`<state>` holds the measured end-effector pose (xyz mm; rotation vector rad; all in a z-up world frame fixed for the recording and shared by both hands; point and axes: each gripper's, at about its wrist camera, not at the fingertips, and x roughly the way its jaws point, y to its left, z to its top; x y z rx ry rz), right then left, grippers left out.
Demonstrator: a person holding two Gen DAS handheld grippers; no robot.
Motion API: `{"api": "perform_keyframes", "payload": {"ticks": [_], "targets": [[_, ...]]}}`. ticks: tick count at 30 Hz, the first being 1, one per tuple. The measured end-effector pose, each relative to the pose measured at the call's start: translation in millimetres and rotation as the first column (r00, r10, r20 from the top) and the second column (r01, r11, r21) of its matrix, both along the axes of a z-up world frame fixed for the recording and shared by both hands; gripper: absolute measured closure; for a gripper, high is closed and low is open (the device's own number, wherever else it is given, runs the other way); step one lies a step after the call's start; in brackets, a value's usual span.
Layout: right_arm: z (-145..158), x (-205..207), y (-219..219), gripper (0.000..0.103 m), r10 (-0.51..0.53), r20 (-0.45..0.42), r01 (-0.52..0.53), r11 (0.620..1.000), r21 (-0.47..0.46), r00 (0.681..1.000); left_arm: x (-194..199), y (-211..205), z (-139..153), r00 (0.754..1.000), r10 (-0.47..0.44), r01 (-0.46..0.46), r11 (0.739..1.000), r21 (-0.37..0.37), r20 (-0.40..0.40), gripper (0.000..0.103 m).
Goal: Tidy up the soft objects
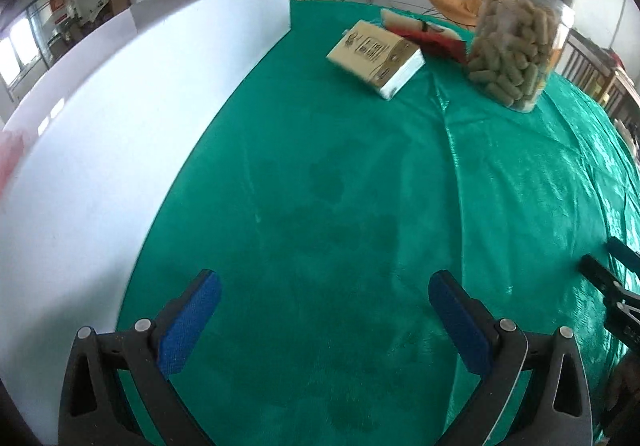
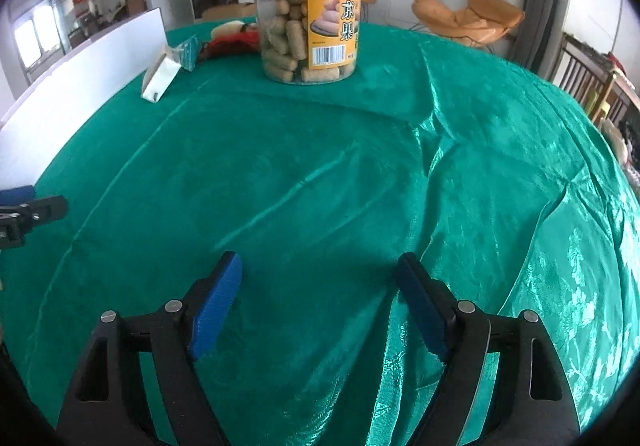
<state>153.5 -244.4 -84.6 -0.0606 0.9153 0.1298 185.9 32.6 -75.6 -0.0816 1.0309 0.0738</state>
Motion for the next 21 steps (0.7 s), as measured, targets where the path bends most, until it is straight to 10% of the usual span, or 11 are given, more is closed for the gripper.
{"api": "perform_keyframes", "payload": {"ticks": [21], "targets": [[-2, 1, 2, 0.019, -0.001, 0.000, 0.001, 1.000, -0.003, 1.000, -17, -5, -12, 0.997, -0.011, 0.008, 0.999, 0.031, 0.082, 0.000]]}}
